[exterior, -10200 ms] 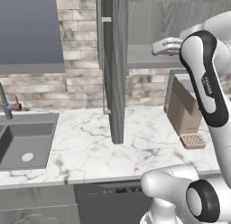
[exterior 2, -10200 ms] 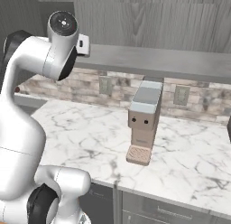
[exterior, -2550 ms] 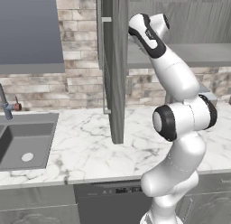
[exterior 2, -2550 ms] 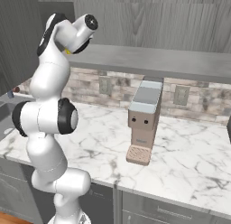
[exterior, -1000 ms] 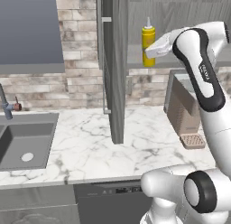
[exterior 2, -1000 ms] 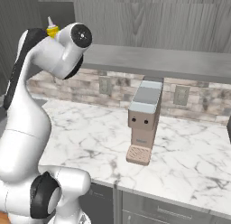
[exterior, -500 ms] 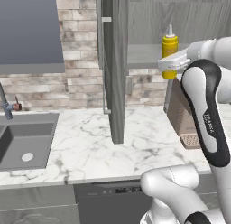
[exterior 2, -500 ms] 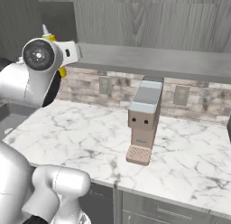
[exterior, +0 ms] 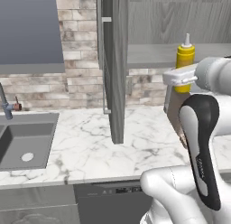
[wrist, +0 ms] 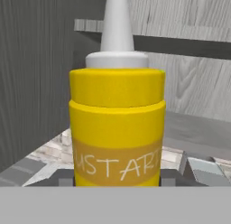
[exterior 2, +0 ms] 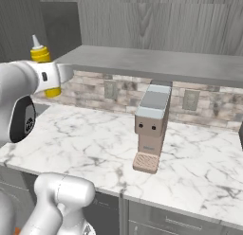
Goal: Take 2 condiments from the cabinet and move them on the counter near the stove.Make sure the condiments are lined up with each other, next to each other.
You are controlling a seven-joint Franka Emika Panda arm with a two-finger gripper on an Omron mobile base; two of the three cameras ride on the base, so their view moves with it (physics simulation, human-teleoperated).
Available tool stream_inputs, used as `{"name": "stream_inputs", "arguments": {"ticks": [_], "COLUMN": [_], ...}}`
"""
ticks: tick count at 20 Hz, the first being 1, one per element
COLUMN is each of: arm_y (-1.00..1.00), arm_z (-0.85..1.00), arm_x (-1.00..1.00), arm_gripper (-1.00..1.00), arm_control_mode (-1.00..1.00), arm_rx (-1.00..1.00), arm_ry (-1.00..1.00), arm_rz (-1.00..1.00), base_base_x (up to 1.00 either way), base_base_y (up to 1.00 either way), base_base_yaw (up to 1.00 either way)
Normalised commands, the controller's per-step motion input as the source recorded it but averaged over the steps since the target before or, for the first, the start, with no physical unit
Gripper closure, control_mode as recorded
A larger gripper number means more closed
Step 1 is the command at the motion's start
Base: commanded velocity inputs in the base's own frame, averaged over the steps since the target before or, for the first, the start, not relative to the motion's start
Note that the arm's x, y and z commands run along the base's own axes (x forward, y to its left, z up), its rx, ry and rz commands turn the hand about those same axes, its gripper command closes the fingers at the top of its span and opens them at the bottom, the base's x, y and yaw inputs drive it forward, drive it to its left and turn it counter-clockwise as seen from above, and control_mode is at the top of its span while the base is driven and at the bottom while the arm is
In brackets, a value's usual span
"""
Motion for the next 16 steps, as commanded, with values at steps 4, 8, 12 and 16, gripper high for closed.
{"name": "stream_inputs", "arguments": {"ticks": [4,8,12,16], "arm_y": [0.0,-0.02,-0.06,-0.08], "arm_z": [-0.03,-0.01,-0.19,-0.39], "arm_x": [-0.17,-0.11,0.0,0.0], "arm_gripper": [1.0,1.0,1.0,1.0], "arm_control_mode": [-1.0,-1.0,-1.0,-1.0], "arm_rx": [0.0,0.0,0.0,0.0], "arm_ry": [-0.01,0.0,0.1,0.16], "arm_rz": [-0.05,0.0,0.0,0.0], "base_base_x": [0.0,0.0,0.0,0.0], "base_base_y": [0.0,0.0,0.0,0.0], "base_base_yaw": [0.0,0.0,0.0,0.0]}}
